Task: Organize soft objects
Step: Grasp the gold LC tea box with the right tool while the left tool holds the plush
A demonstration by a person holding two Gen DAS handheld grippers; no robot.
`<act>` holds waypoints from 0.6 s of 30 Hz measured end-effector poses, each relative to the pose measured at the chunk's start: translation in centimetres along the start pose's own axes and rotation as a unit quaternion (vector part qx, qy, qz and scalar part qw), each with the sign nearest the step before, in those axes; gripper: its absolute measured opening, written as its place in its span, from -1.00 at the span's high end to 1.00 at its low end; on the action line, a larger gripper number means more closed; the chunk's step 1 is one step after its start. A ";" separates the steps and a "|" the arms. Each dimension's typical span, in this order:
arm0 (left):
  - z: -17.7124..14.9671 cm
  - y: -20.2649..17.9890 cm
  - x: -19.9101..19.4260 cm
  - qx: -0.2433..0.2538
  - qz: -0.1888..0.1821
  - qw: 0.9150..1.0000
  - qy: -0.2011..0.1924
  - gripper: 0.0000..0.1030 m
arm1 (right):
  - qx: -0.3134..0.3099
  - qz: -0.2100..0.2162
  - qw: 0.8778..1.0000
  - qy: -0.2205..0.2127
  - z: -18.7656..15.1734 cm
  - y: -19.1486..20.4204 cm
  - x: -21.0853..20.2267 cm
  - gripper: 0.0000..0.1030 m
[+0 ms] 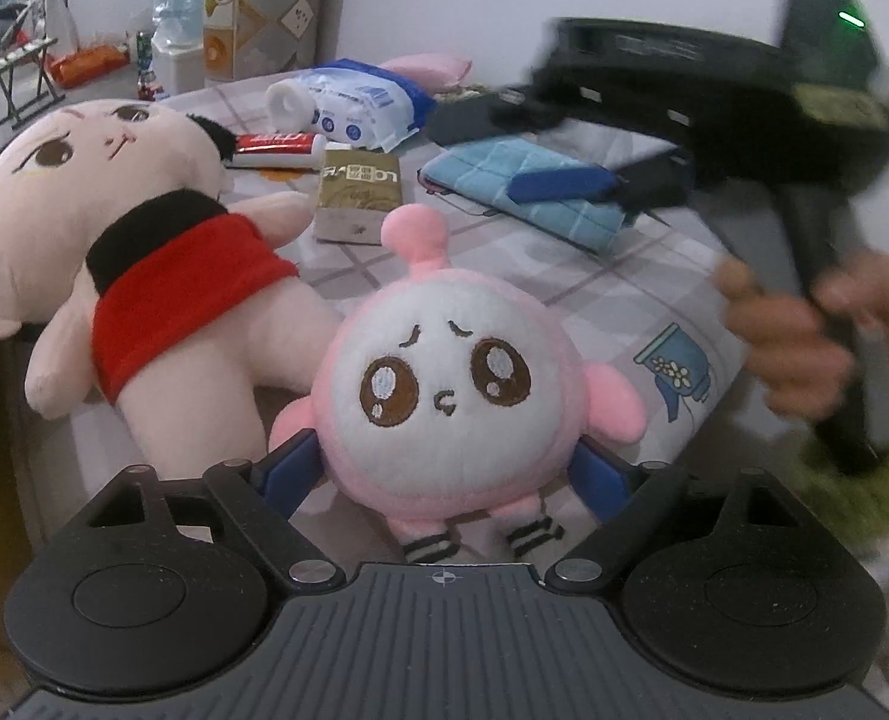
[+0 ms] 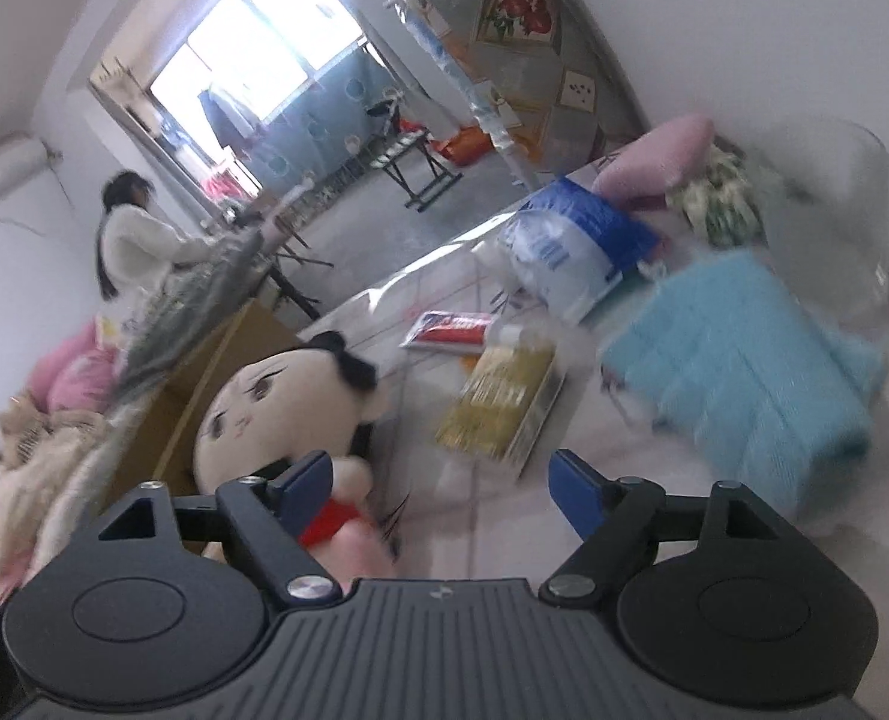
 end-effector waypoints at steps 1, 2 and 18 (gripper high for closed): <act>0.0 0.2 -0.1 -0.004 -0.004 1.000 0.000 -0.70 | -0.007 -0.007 1.000 0.006 0.5 0.0 1.1 -0.46; -0.1 0.3 -0.1 -0.007 -0.007 1.000 -0.001 -0.70 | -0.012 -0.013 1.000 0.010 0.9 0.0 2.0 -0.50; -0.5 2.7 -0.3 -0.065 -0.061 0.996 0.002 -0.69 | -0.130 -0.115 0.983 0.059 0.8 0.3 10.7 0.00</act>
Point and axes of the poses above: each gripper's, at about its wrist camera, not at the fingertips, and x roughly the way its jaws point, y to its left, z to its top, the point moved 4 cm from there along x, roughly the way its jaws point, and after that the axes turned 7 degrees about -y, right-handed, at the moved point
